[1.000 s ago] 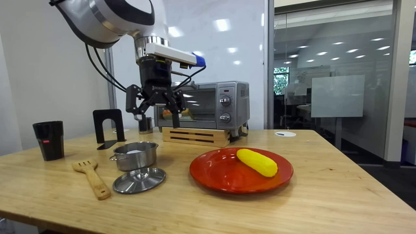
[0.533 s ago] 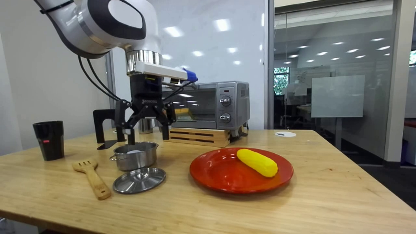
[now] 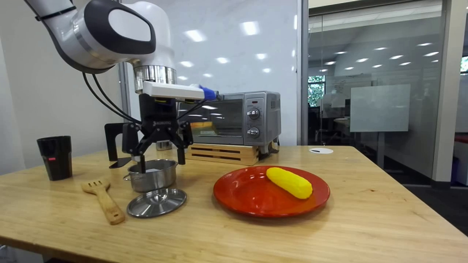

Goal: Place the salt shaker in the pot then close the pot

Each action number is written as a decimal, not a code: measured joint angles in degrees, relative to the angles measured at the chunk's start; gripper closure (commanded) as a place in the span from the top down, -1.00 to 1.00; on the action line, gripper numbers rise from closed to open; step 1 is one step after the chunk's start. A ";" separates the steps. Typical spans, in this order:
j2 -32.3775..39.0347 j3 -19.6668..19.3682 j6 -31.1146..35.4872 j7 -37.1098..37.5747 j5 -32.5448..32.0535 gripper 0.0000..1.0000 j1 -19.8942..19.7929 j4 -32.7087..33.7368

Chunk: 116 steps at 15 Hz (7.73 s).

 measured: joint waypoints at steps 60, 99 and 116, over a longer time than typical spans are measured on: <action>-0.02 -0.02 0.99 0.02 -0.14 1.00 -0.06 -1.73; 2.23 -0.03 16.41 0.06 -6.95 -0.98 -0.16 -9.75; -12.42 0.50 8.00 1.13 -8.62 -0.98 0.91 -8.62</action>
